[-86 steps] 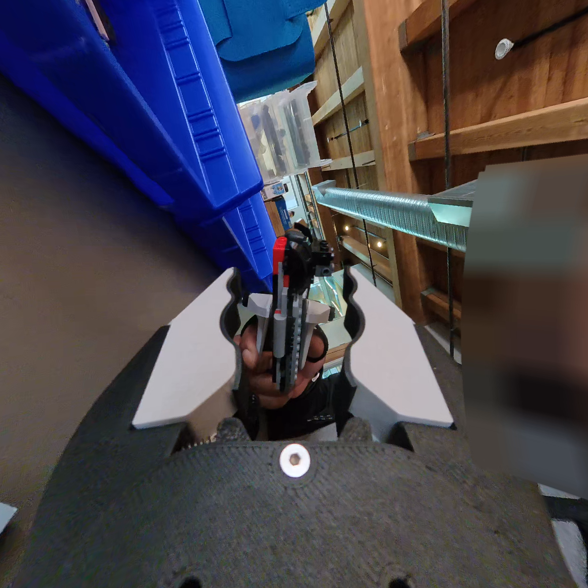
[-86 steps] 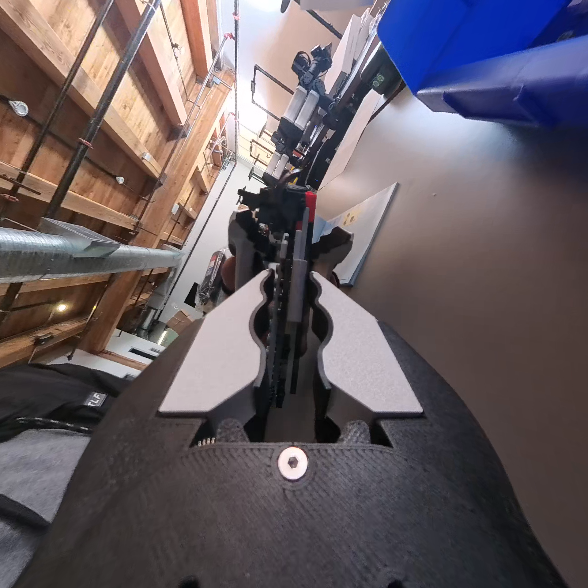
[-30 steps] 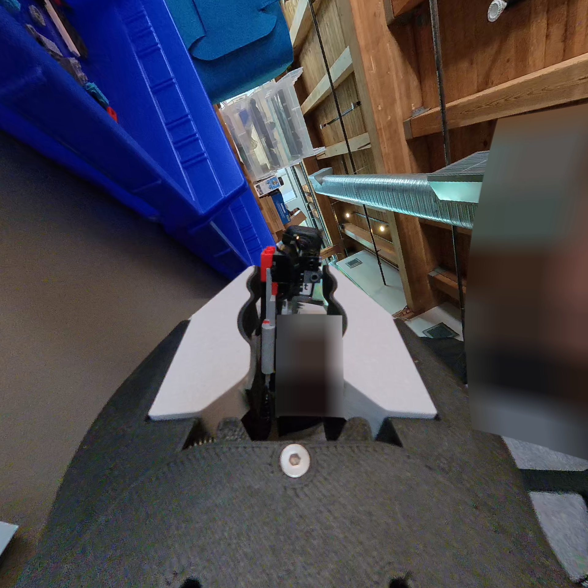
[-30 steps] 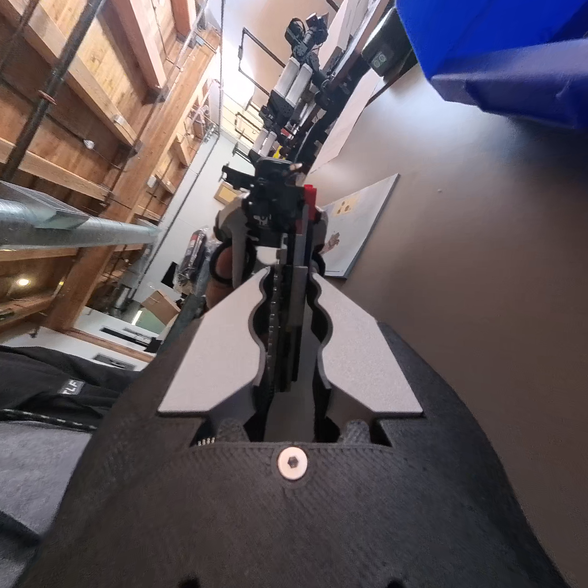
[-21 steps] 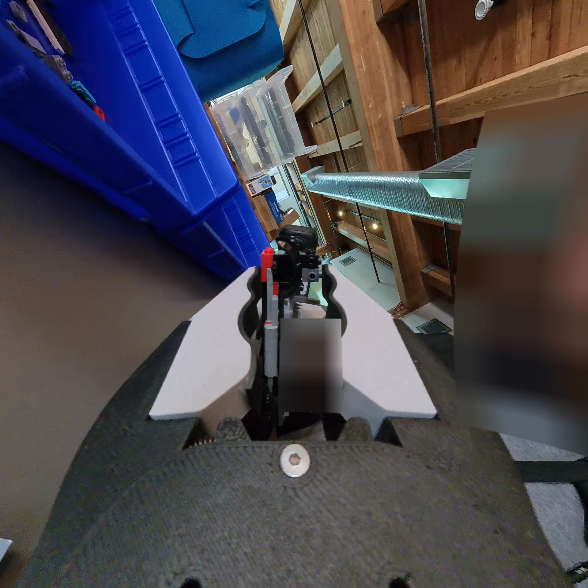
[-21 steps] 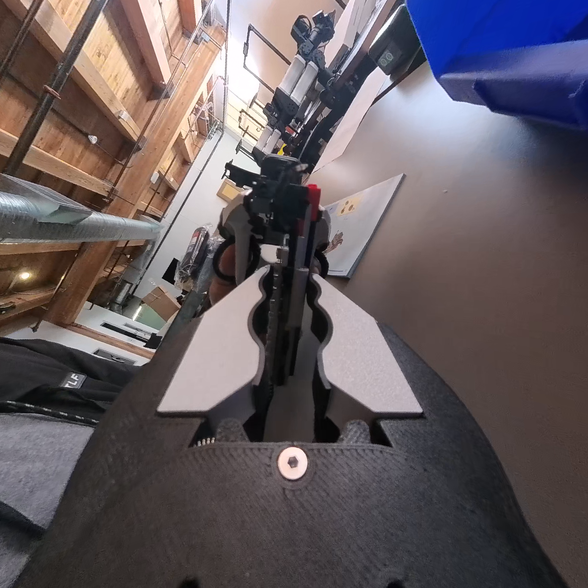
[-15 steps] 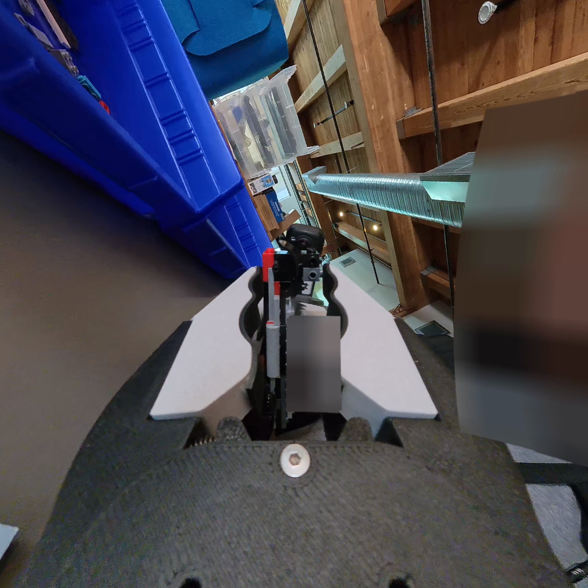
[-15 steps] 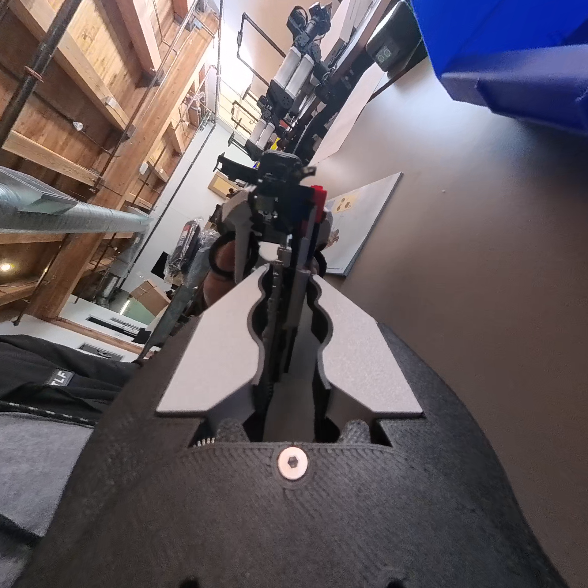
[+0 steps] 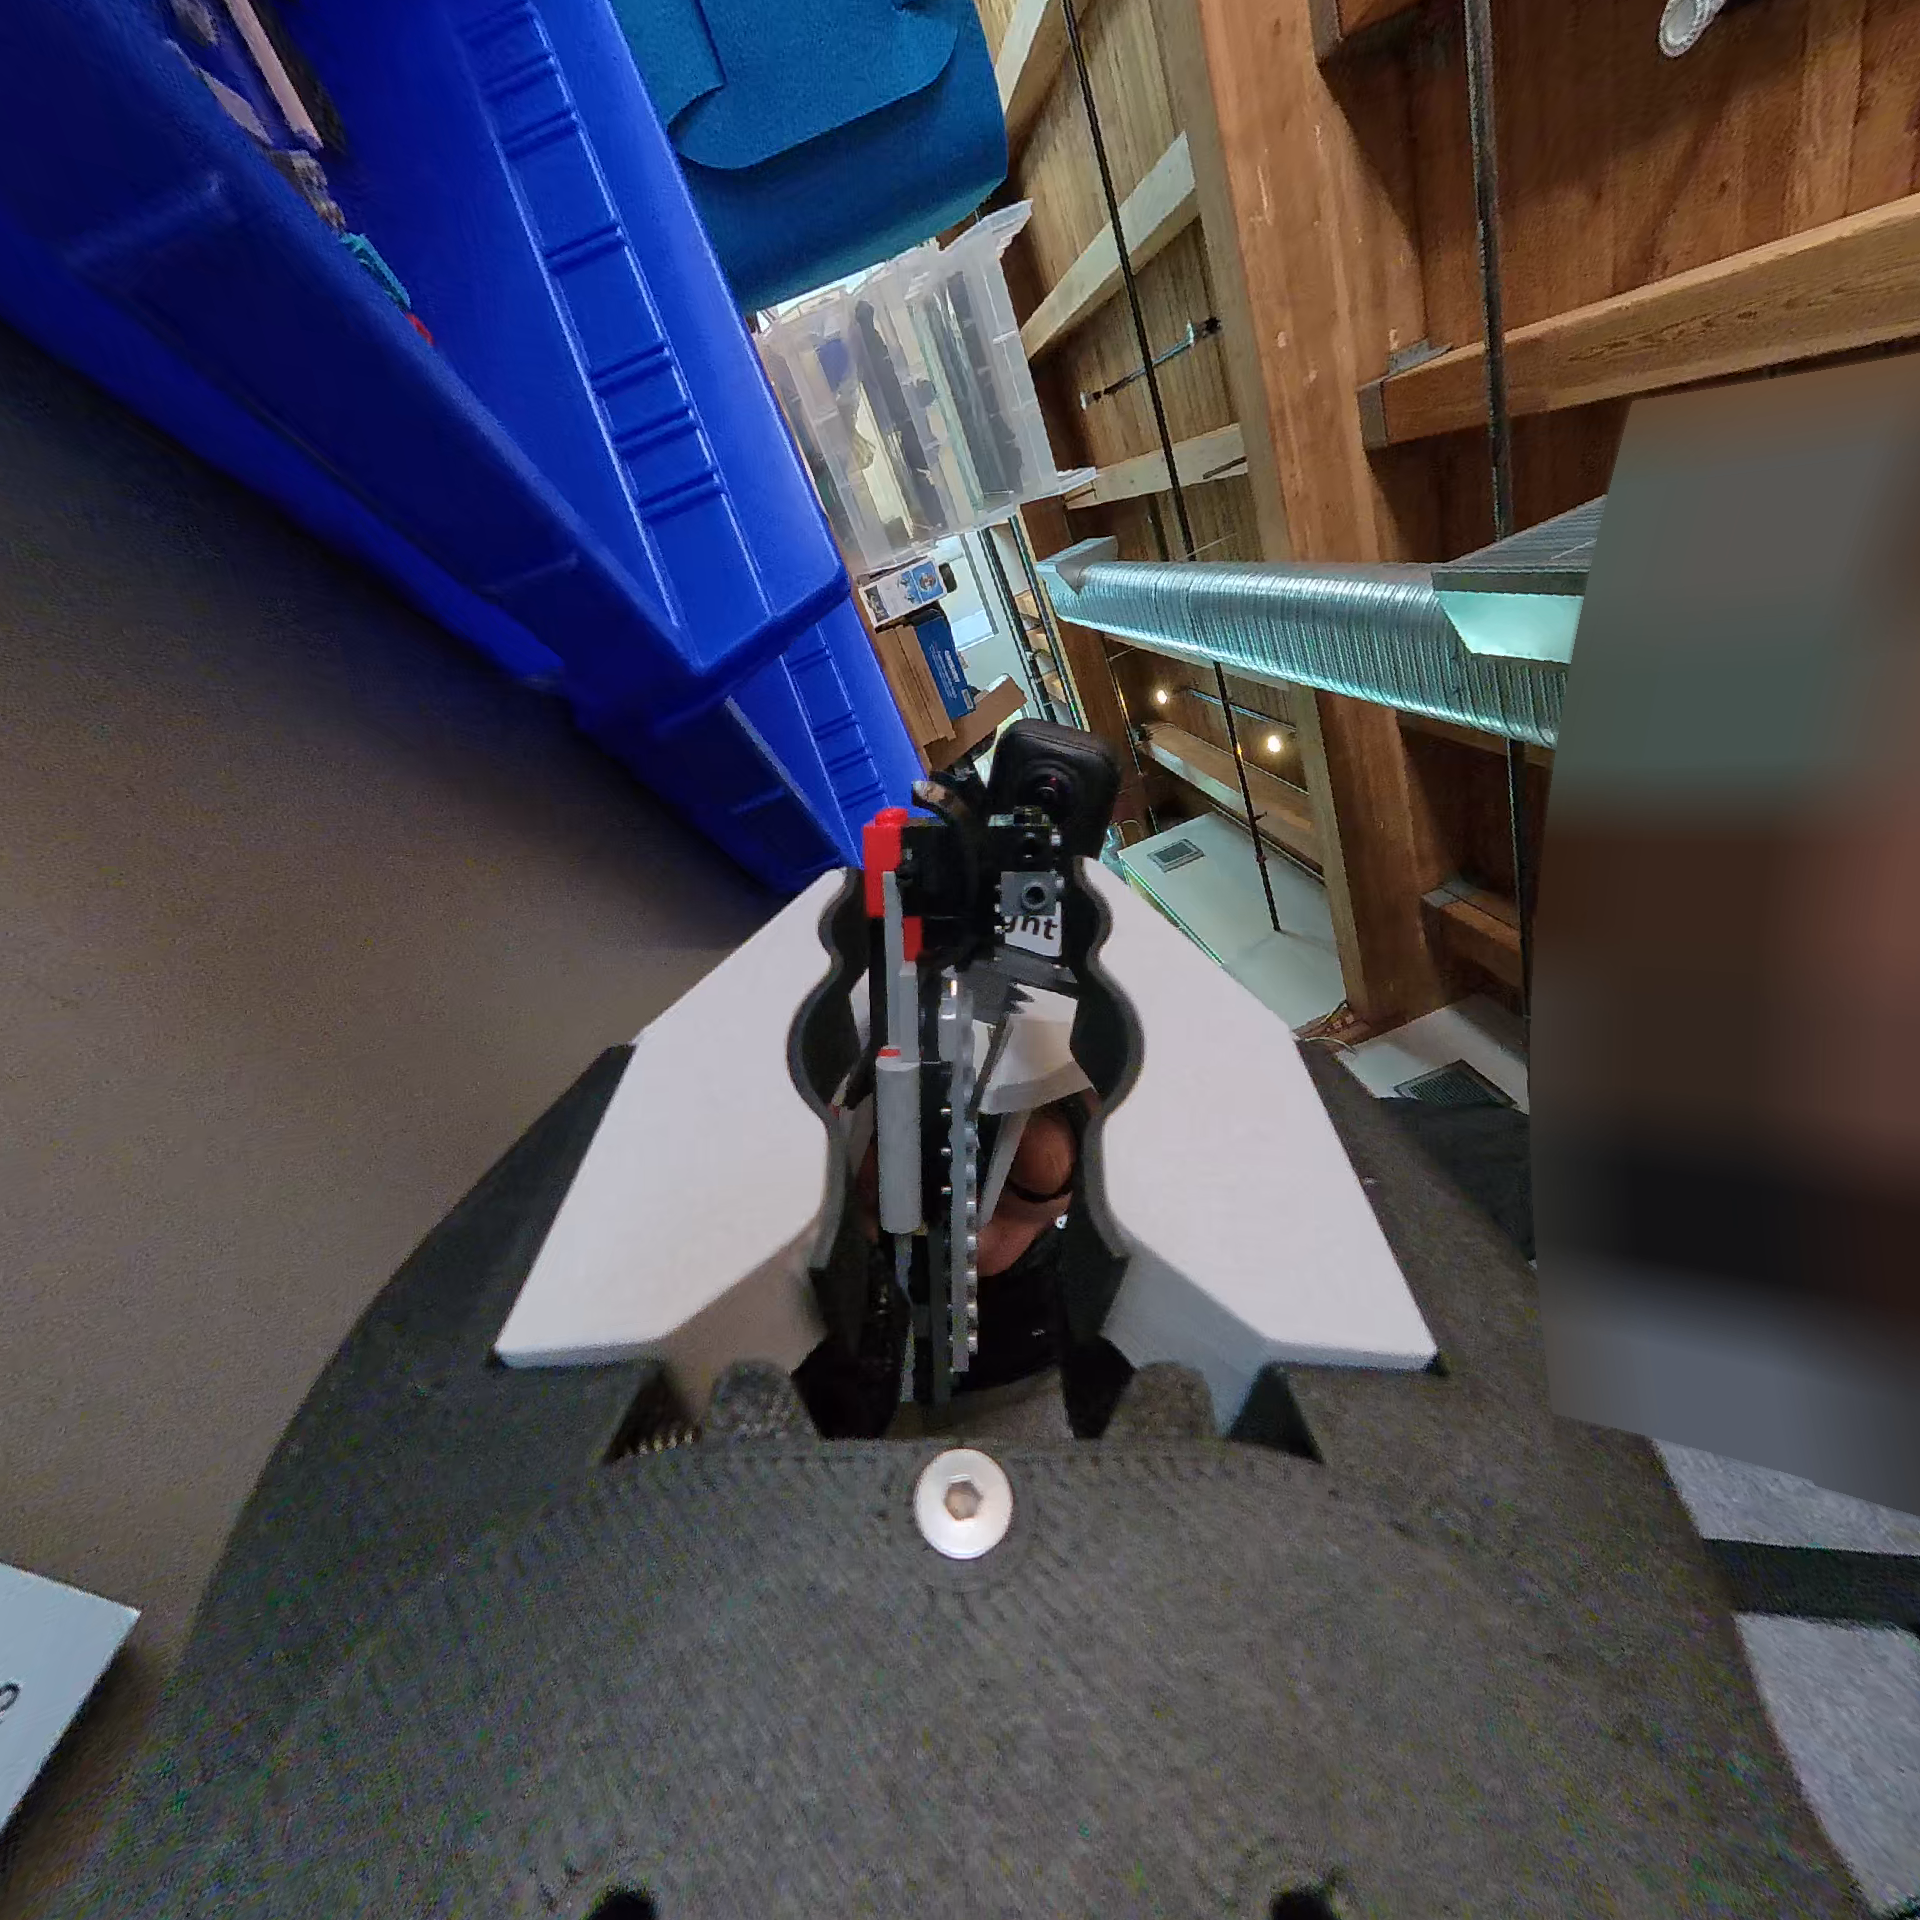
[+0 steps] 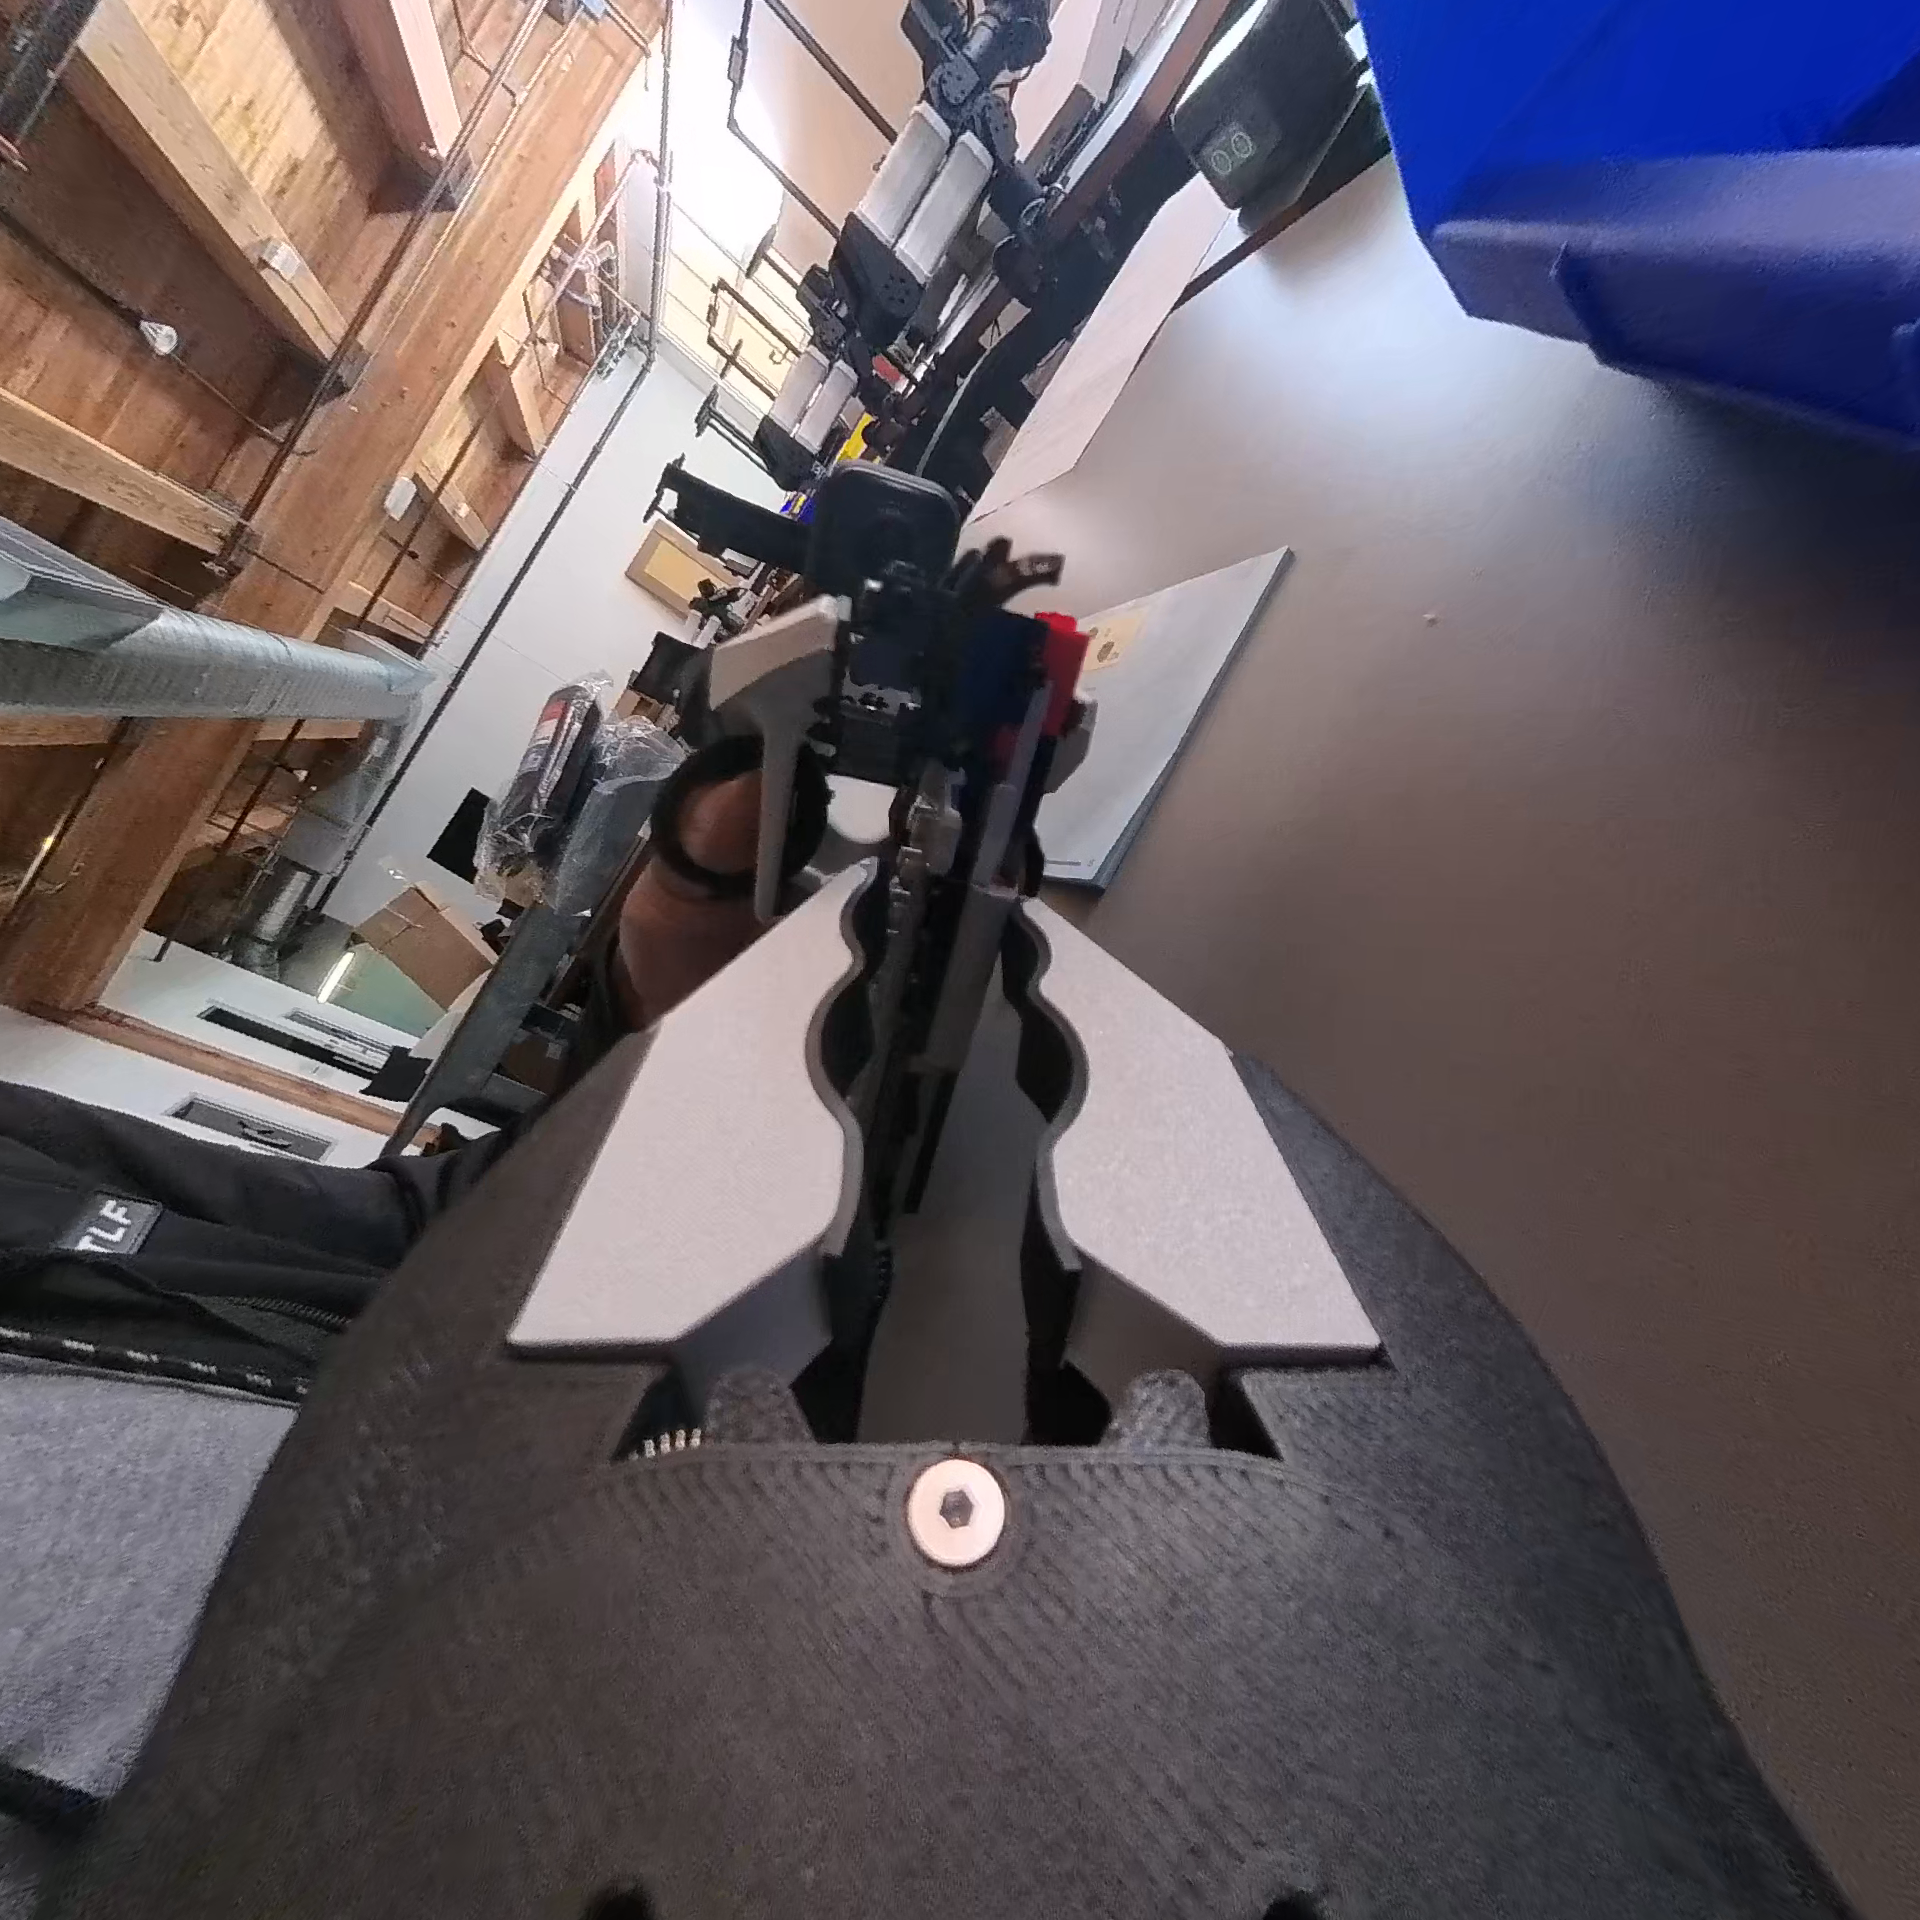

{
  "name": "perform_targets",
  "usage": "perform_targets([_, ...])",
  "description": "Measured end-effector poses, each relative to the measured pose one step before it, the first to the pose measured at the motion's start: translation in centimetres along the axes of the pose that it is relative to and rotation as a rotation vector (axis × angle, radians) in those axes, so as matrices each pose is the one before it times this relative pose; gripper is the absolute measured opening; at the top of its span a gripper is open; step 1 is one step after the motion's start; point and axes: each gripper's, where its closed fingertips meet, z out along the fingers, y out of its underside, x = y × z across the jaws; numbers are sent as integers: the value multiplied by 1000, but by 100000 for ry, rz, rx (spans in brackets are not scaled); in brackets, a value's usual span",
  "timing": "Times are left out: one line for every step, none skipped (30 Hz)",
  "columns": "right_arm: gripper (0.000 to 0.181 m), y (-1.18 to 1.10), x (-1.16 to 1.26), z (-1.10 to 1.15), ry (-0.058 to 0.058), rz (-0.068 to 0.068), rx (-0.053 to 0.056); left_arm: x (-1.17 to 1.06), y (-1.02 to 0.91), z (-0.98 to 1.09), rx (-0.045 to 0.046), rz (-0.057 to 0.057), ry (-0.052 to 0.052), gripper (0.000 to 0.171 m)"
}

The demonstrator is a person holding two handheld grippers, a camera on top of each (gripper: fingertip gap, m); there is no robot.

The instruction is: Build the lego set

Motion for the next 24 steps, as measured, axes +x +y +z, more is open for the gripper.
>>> perform_targets([25, 40, 39, 5, 323, -240, -228, -91, 16, -6, -86, -225, -462, 37])
perform_targets([25, 14, 16, 3, 93, -120, -65, -29, 6, -12, -56, 147, -216, 37])
perform_targets([24, 11, 8, 8, 30, -68, -88, -34, 18, -11, -76, 165, -267, 37])
perform_targets([25, 16, 7, 15, 72, -49, -94, -43, 2, -10, -28, 75, -352, 37])
perform_targets([25, 11, 20, 16, 59, -13, -90, -27, 3, -11, -65, 118, -280, 37])
perform_targets([25, -3, 8, 18, -31, 156, 25, -8, -10, -5, 3, 201, -170, 37])
perform_targets([24, 7, 24, 4, -166, 652, 45, -11, -5, 4, -67, -85, -151, 37])
perform_targets([25, 16, 72, 14, -228, 1344, 72, -37, -22, 9, -9, -448, -258, 37])
perform_targets([24, 5, 132, 11, -266, 1827, 308, 112, -25, 41, 66, -415, 678, 36])
perform_targets([23, -5, 89, -5, -716, 2101, 359, -26, 15, 55, -130, -420, -152, 37])
perform_targets([22, -81, 47, -14, -1024, 2427, 785, 65, 6, 39, 6, -60, 542, 37])
perform_targets([22, -102, -9, -17, -1327, 2513, 818, 8, 80, 16, -320, -198, 223, 39])
perform_targets([22, -76, -91, 0, -1619, 2008, 570, -88, 89, -18, -301, 86, -472, 42])
perform_targets([22, -67, -122, 13, -1236, 1395, 548, -48, 128, -41, -228, 965, -223, 44])
perform_targets([22, -39, -139, 30, -940, 869, 325, -100, 137, -61, -18, 193, -365, 48])
perform_targets([22, -13, -144, 45, -894, 684, 145, 145, 58, -80, 524, -5, 1387, 49])
perform_targets([22, 25, -92, 70, -621, 687, -27, 184, 36, -98, 733, 3, 1667, 49])
perform_targets([21, 25, -47, 56, -367, 553, -25, 12, 107, -79, 104, -149, 566, 50])
perform_targets([22, 24, -2, 51, -88, 231, -88, 37, 110, -71, 0, 60, 668, 50])
perform_targets([22, 22, 23, 52, 36, 120, -74, -48, 129, -52, -215, -329, 24, 49])
perform_targets([22, 14, -2, 37, -23, 106, -84, -27, 136, -38, -312, -214, 207, 48])
perform_targets([22, 16, -8, 46, -80, 42, -57, 54, 125, -14, -360, -208, 563, 47])
perform_targets([22, -5, -29, 40, -126, 123, 62, 82, 147, 8, -505, -326, 678, 46])
perform_targets([22, -19, -43, 40, -244, 177, 75, 97, 168, 33, -754, -385, 701, 46])
